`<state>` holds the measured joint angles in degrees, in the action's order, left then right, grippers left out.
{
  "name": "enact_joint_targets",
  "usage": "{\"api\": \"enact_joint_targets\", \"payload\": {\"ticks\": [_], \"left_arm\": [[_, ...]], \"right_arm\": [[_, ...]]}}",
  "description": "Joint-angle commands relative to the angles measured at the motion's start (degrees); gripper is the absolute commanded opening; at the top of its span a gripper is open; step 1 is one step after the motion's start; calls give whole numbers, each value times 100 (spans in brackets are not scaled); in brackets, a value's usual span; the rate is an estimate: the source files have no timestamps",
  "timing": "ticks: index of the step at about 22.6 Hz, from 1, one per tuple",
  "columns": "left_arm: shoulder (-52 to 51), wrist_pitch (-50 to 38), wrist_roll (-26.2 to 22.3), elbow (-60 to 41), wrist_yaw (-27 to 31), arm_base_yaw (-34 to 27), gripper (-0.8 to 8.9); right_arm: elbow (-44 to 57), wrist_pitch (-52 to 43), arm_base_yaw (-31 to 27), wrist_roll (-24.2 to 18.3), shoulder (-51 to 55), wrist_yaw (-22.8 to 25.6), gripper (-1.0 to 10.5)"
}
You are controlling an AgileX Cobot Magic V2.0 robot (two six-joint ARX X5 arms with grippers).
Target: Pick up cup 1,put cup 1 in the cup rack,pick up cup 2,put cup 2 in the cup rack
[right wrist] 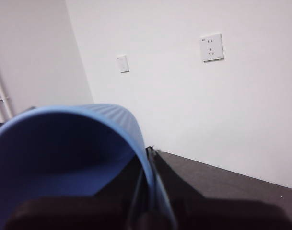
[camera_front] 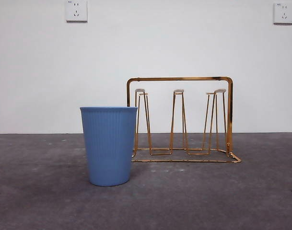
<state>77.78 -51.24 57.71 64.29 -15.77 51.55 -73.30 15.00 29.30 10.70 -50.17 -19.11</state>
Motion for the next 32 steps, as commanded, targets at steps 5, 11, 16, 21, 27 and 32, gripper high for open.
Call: {"api": "enact_joint_targets", "payload": {"ticks": [5, 11, 16, 21, 27, 32], "left_arm": [[11, -120, 9, 9, -111, 31, 87], [11, -116, -7, 9, -114, 31, -5], [11, -114, -66, 9, -118, 31, -6], [-7, -52, -181, 9, -243, 17, -6], [-146, 573, -732, 9, -219, 4, -5], [-275, 1067, -1196, 9, -214, -57, -6]], "right_arm": [[48, 175, 0, -188, -33, 153, -12], [48, 413, 0, -190, -33, 149, 3], [48, 588, 0, -192, -26, 149, 36], [42, 769, 0, -190, 31, 109, 199], [39, 1370, 0, -396, 297, 177, 199], [39, 2380, 0, -686, 647, 575, 198]]}}
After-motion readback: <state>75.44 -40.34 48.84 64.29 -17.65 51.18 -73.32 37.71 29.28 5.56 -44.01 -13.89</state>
